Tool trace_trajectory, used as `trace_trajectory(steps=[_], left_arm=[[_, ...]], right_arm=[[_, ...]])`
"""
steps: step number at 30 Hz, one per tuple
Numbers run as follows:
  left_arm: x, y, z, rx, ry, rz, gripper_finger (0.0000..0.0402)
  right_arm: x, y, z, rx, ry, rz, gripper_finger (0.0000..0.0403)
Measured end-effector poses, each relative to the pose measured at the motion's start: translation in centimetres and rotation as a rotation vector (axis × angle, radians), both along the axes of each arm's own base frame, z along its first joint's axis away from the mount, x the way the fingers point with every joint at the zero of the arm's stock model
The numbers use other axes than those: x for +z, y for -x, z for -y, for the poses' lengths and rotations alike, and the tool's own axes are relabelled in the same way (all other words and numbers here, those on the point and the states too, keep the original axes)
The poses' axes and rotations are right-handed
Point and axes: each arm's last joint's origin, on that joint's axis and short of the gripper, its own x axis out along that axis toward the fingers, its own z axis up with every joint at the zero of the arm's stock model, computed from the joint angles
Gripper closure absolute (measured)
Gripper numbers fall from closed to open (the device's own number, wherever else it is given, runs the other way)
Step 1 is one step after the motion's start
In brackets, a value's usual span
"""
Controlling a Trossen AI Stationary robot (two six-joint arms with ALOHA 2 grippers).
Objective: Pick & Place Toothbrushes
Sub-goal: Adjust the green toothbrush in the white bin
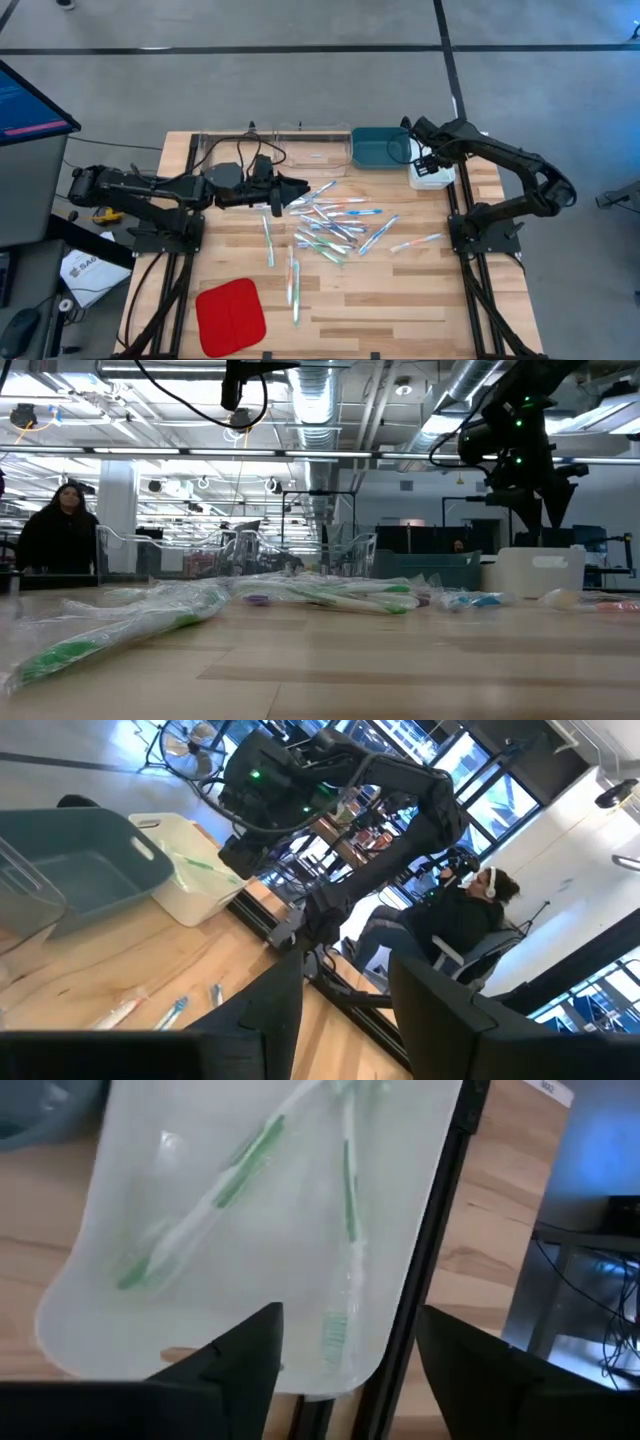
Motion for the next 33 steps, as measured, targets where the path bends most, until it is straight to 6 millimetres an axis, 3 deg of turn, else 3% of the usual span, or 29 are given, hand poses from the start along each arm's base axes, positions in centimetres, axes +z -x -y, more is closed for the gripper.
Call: trace_trajectory(steps=[9, 23, 33], left_arm=[[0.0, 0.0, 0.2, -0.009, -0.026, -0.005, 0.0257], [0.0, 0.0, 0.2, -0.013, -0.085, -0.018, 0.0257], [0.0, 0.0, 0.2, -0.014, -0.103, -0.022, 0.0257]], right_arm=[[-0.7, -0.5, 0.5, -0.067, 0.036, -0.005, 0.0194], [-2.3, -2.0, 0.0, 0.019, -0.052, -0.108, 0.0256], [-3.7, -1.4, 1.1, -0.055, -0.09, -0.139, 0.0228]])
